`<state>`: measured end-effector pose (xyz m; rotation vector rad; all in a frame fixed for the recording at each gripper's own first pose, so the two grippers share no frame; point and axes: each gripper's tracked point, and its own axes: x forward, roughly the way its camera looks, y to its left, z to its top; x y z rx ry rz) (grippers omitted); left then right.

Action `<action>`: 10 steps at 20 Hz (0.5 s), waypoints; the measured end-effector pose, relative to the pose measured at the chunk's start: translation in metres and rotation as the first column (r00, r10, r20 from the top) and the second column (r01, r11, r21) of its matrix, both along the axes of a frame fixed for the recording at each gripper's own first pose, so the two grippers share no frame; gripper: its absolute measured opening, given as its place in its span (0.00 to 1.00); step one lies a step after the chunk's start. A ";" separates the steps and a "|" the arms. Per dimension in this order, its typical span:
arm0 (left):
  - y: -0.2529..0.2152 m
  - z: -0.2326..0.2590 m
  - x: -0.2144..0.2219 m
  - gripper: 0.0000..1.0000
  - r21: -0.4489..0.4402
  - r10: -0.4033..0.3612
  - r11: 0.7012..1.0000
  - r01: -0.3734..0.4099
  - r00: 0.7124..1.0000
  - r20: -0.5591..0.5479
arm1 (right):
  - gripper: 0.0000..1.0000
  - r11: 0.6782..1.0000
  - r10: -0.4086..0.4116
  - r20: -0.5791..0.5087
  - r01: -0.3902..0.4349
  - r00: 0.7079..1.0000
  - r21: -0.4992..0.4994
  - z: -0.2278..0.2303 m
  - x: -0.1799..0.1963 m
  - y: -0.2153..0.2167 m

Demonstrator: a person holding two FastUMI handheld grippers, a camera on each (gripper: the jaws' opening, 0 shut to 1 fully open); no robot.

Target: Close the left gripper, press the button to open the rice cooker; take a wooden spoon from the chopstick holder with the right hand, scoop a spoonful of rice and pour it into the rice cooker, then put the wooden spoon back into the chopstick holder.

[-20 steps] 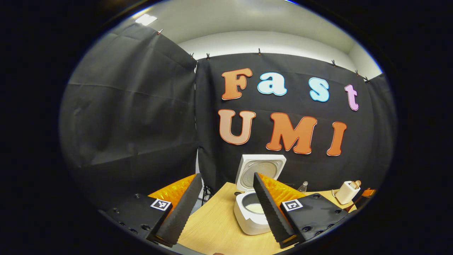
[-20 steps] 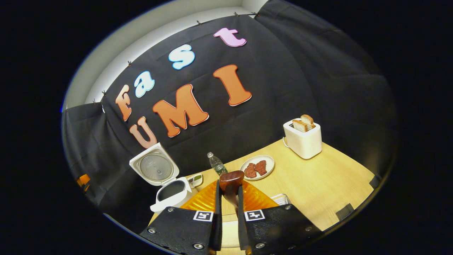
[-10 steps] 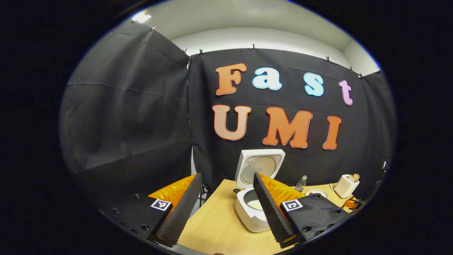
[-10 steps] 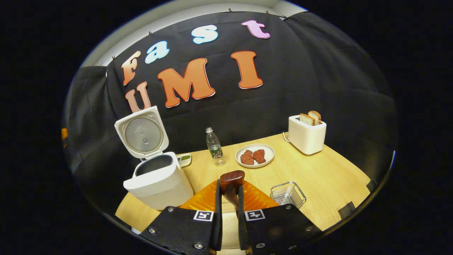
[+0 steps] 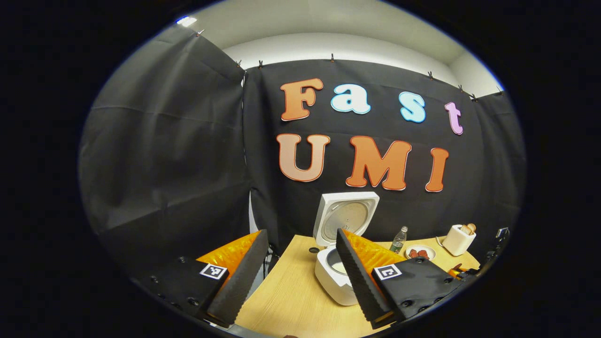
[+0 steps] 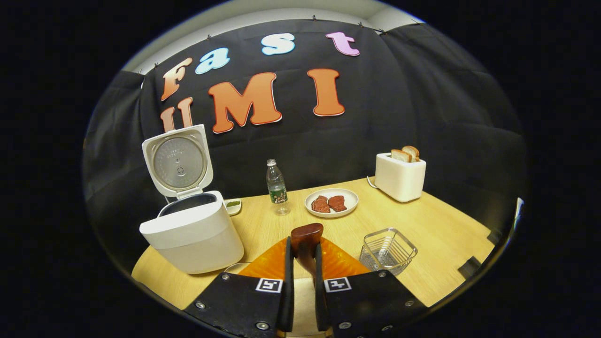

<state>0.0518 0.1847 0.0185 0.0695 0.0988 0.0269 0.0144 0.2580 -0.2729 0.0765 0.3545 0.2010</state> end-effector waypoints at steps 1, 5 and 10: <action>0.002 -0.004 0.001 0.99 -0.001 -0.004 1.000 0.004 1.000 -0.008 | 0.18 1.000 -0.012 0.011 0.011 1.000 0.027 0.000 -0.002 0.000; 0.013 -0.014 0.002 0.98 -0.007 -0.006 1.000 0.005 0.999 -0.033 | 0.18 0.995 -0.054 -0.005 0.054 0.999 0.082 -0.002 -0.007 0.001; 0.027 -0.023 0.002 0.98 -0.021 0.003 1.000 -0.004 0.999 -0.054 | 0.18 0.966 -0.044 -0.078 0.062 0.996 0.250 -0.005 -0.019 0.029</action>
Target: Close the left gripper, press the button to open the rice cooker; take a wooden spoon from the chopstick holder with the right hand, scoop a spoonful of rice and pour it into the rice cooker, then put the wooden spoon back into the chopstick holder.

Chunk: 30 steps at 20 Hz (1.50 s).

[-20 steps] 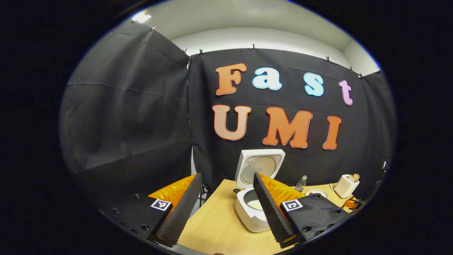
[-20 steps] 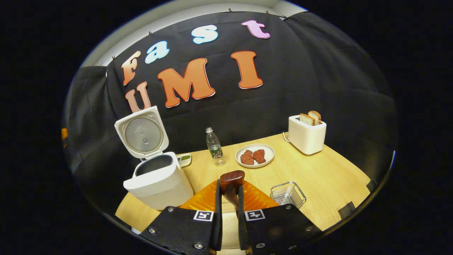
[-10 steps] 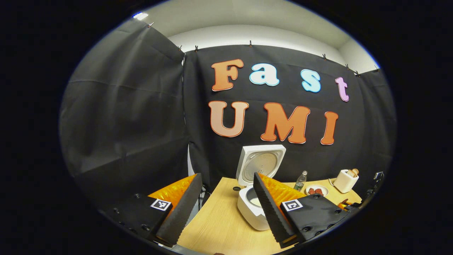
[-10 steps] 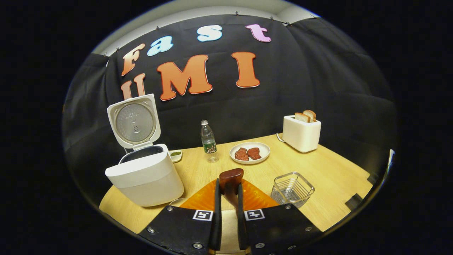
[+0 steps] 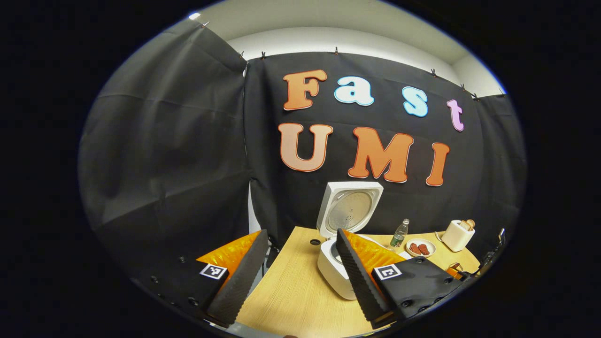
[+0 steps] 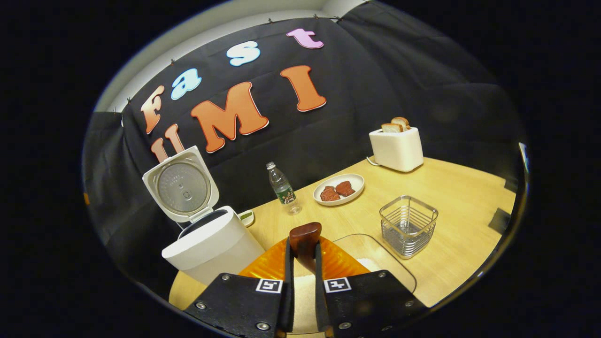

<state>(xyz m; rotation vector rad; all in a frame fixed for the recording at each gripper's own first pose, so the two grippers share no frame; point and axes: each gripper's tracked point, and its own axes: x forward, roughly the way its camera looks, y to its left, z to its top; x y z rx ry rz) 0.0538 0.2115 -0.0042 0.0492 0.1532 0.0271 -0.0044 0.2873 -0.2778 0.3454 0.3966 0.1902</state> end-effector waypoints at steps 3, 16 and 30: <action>0.005 -0.004 -0.003 0.99 -0.013 0.003 1.000 -0.004 1.000 -0.010 | 0.18 0.999 -0.004 -0.015 0.005 1.000 0.046 -0.002 -0.001 0.007; -0.004 -0.011 -0.004 0.98 -0.029 -0.030 0.999 0.030 0.999 -0.022 | 0.18 0.829 -0.037 -0.308 0.201 0.951 0.521 -0.021 -0.006 -0.005; -0.019 0.002 -0.003 0.99 -0.002 -0.058 0.998 0.058 0.998 0.019 | 0.18 0.753 -0.119 -0.348 0.313 0.930 0.579 0.004 -0.015 -0.058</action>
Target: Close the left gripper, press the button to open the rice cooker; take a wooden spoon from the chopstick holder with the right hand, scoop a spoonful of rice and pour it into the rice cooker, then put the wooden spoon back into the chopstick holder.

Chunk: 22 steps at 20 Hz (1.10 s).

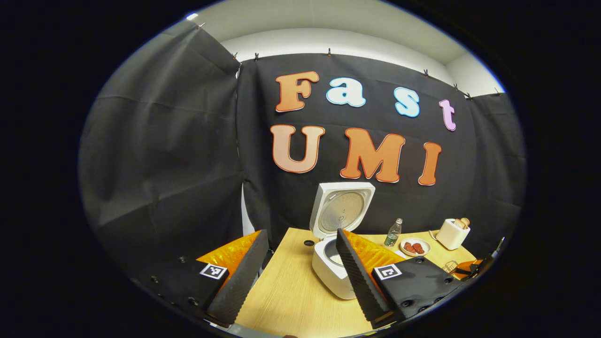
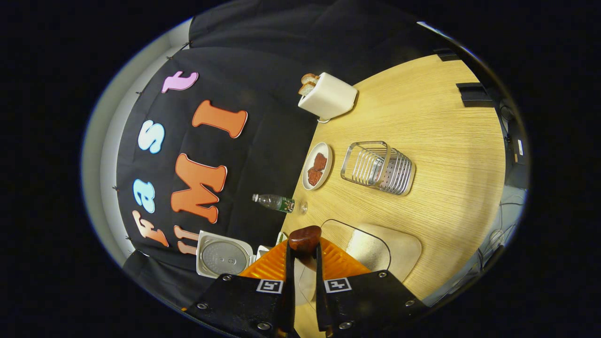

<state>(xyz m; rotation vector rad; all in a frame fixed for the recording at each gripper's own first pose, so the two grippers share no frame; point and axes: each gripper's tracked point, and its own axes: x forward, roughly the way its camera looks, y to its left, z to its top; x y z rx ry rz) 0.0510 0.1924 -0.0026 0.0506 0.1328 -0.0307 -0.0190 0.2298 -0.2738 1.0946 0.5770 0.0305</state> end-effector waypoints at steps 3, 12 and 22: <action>-0.004 -0.002 0.002 0.99 -0.019 -0.007 1.000 0.006 1.000 -0.005 | 0.18 0.999 -0.003 0.005 0.003 1.000 0.043 0.012 -0.001 0.004; 0.000 0.000 0.005 0.99 -0.024 -0.006 1.000 0.006 1.000 -0.002 | 0.18 0.982 -0.019 0.030 0.013 0.999 0.187 0.060 0.002 0.022; 0.008 0.007 0.007 0.99 -0.029 0.002 1.000 -0.001 1.000 0.022 | 0.18 0.957 0.028 0.087 -0.052 0.996 0.287 0.123 0.028 0.077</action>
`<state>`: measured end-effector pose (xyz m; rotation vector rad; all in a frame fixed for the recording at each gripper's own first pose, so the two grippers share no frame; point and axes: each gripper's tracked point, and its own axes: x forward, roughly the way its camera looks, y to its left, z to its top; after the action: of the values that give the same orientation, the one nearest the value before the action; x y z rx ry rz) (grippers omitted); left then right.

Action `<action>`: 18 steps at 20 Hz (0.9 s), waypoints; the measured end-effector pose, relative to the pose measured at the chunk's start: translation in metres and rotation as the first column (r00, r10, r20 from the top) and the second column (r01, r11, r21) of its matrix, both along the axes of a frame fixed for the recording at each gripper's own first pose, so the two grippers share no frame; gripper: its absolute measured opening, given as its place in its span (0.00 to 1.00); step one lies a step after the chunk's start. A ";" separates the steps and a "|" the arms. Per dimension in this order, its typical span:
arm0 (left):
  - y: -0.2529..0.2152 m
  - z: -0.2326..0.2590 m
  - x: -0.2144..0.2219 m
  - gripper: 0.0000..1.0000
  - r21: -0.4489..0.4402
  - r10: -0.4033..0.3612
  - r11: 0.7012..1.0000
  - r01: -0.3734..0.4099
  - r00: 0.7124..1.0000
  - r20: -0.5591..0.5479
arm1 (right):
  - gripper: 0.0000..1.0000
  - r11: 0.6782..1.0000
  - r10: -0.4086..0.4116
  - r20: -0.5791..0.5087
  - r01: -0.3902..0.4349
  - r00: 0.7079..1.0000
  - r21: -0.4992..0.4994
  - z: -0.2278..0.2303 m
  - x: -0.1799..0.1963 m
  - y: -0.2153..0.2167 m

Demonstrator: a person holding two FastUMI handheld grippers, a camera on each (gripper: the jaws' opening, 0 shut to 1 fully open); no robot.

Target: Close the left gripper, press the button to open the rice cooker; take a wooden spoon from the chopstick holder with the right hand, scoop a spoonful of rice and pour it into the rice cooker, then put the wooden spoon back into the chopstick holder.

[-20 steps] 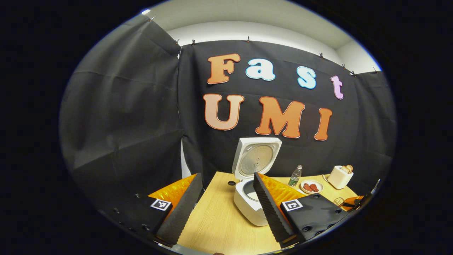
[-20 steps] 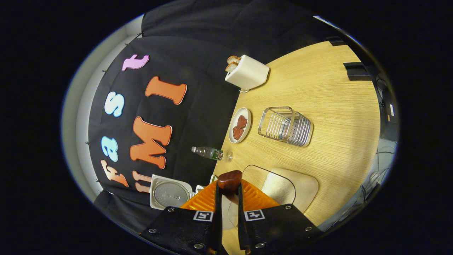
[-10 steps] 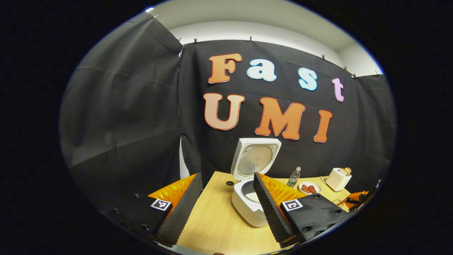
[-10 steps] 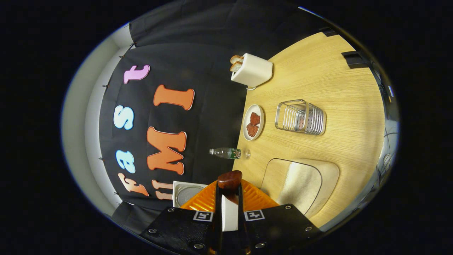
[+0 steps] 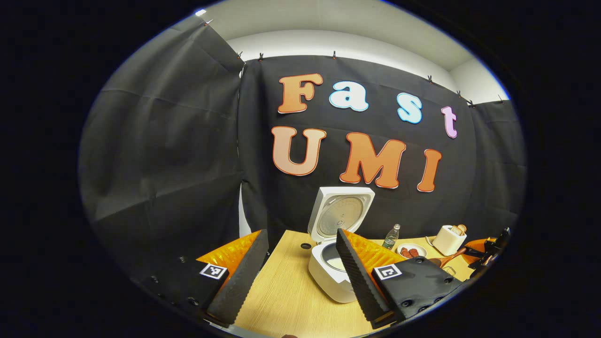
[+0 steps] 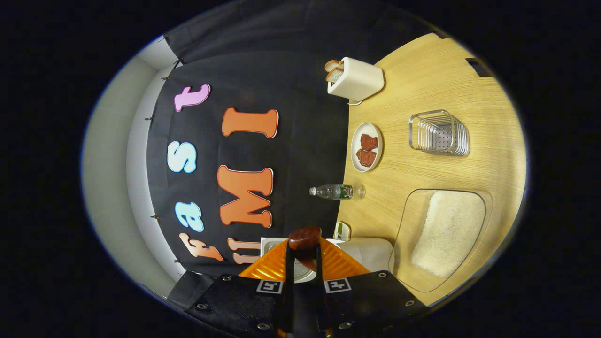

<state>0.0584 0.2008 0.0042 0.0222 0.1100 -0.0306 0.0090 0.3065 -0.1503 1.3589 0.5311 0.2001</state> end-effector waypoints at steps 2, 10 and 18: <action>0.004 0.003 0.000 0.98 -0.002 0.006 1.000 -0.006 1.000 0.009 | 0.18 1.000 0.011 0.009 -0.011 1.000 0.003 0.007 0.008 0.013; 0.024 0.000 0.005 0.99 -0.012 0.040 0.999 -0.040 0.999 0.005 | 0.18 0.997 0.082 0.051 -0.082 0.995 0.004 0.034 0.046 0.081; 0.048 -0.007 0.001 0.99 -0.011 0.083 0.996 -0.083 0.996 -0.025 | 0.18 0.985 0.137 0.093 -0.126 0.986 -0.114 0.034 0.092 0.139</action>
<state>0.0591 0.2492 -0.0025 0.0051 0.1356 0.0516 0.1009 0.4459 -0.1160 1.2032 0.5402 0.3420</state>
